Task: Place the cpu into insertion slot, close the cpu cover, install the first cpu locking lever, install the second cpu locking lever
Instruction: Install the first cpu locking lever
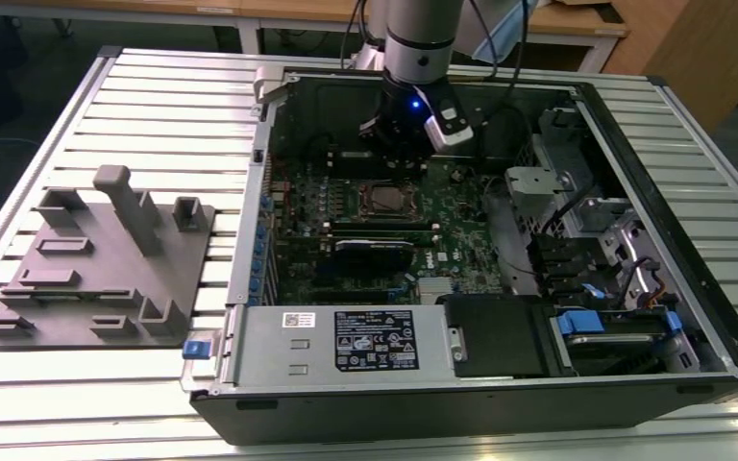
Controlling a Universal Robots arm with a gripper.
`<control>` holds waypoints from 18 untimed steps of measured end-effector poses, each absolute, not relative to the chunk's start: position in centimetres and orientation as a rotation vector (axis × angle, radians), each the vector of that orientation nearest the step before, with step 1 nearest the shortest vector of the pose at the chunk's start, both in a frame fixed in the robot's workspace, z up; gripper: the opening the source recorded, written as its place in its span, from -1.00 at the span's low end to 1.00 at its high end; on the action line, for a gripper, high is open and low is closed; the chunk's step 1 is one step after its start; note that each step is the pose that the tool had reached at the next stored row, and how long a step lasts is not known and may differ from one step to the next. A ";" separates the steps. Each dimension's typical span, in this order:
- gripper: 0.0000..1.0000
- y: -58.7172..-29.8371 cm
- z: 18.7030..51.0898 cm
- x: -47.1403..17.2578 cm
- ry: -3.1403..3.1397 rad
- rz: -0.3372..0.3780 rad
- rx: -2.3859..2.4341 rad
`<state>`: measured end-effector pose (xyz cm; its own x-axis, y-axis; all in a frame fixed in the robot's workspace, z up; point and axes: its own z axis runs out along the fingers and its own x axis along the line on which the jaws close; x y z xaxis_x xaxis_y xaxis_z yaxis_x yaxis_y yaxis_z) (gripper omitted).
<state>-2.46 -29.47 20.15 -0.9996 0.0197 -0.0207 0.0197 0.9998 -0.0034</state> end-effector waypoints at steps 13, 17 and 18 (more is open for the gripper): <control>-0.80 -29.5 19.8 -2.5 3.121 -0.029 0.030; -0.80 -29.5 19.9 -2.5 3.121 -0.029 0.030; -0.80 -29.5 20.0 -2.5 3.121 -0.029 0.030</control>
<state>-2.46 -29.47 19.97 -0.9996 0.0193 -0.0210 0.0197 0.9996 -0.0182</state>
